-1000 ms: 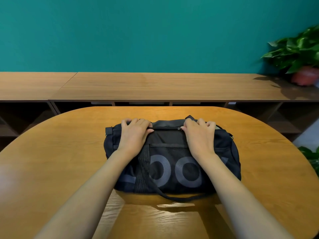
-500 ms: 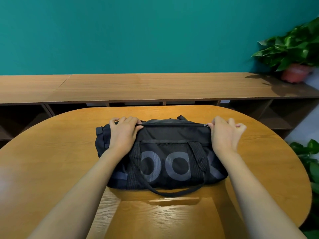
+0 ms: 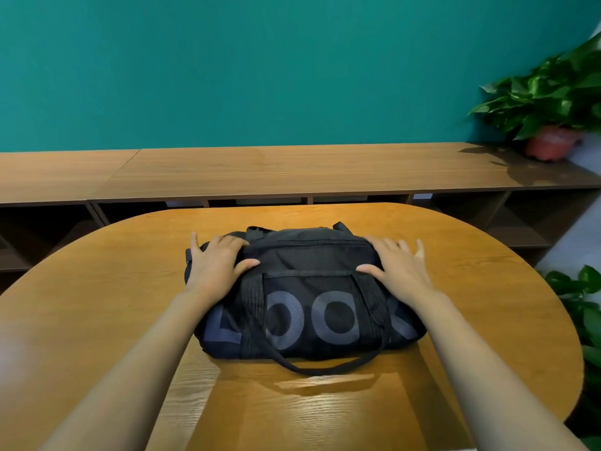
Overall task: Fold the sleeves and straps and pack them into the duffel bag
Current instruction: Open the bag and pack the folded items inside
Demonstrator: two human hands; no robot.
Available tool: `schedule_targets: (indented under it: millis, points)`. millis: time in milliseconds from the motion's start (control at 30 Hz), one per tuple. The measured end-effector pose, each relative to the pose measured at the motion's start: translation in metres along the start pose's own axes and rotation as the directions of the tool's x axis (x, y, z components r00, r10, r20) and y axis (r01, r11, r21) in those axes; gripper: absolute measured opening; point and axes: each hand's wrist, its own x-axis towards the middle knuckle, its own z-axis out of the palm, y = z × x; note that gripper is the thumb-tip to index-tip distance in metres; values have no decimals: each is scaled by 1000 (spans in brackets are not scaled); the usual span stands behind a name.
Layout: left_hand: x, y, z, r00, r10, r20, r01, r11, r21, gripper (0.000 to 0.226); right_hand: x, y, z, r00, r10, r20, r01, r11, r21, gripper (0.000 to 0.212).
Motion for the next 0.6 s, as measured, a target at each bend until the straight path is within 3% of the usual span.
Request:
schedule_targets:
  millis: [233,600]
  points:
    - [-16,-5,-1,996,11,-89,-10,1000,13,13,-9,-11,13,972,-62,-228,60,998,-16,15]
    - [25,12,-35,975,-19,-222,10,999,-43,21,27,-33,-17,916,39,-399,-10,997,77,15]
